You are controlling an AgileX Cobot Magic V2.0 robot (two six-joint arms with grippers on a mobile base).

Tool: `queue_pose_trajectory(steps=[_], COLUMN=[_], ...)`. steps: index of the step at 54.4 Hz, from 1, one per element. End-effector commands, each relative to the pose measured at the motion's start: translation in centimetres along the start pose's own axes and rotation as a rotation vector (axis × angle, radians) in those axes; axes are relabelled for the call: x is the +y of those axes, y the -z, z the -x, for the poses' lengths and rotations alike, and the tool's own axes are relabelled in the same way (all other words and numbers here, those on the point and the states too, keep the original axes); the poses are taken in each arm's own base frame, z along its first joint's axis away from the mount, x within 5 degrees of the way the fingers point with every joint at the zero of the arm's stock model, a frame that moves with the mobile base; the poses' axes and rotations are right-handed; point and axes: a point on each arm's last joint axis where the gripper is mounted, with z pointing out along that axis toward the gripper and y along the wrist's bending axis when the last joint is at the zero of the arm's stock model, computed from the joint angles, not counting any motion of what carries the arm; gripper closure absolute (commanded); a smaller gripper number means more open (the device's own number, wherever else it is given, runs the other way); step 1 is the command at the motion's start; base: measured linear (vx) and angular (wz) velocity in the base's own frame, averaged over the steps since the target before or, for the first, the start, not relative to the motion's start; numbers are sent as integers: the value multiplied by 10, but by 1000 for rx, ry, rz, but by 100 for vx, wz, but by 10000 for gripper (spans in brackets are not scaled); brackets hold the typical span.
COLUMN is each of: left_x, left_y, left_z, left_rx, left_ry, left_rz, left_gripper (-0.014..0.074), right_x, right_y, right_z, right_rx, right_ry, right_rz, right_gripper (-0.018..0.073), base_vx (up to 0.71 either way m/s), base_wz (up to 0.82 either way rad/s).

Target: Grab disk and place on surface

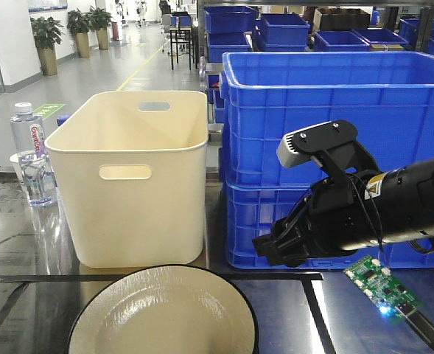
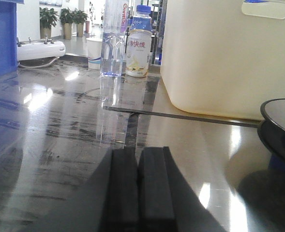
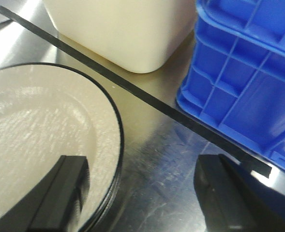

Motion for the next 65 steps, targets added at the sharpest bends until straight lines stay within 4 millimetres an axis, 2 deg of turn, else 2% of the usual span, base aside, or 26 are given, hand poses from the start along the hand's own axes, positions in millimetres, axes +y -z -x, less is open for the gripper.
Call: queue_pose_trajectory(steps=[1,19,30,38,39,43,58,65], left_x=[-1,-1,-1,-1,-1,-1,-1,-1], left_y=[2,2,2,2,2,2,2,2], left_z=[13,13,13,13,13,13,13,13], left_rx=[-97,-97,-97,-97,-97,-97,-97,-97], left_ry=[1,1,1,1,1,2,2,2], left_rz=[-8,-8,-8,-8,-8,-8,-8,-8], left_gripper=[605,605,605,605,605,605,605,605], right_x=[-2,-1,-1,2,3,6,17,11], right_y=[19,20,48,64,71,77,113,121], right_z=[15,15,9,-22,-23,-45,-101,-135], right_rx=[-119,-121,-218,-327,-346,-367,-428,-479], right_ry=[20,2,4,16,21,41,101,-10], right_rz=[-38,-22,-103,-169,-175,-194,-265,-342], right_gripper=[51,80,253,448,457,569,569,568], base_vx=[0,0,0,0,0,0,0,0], base_wz=[0,0,0,0,0,0,0,0])
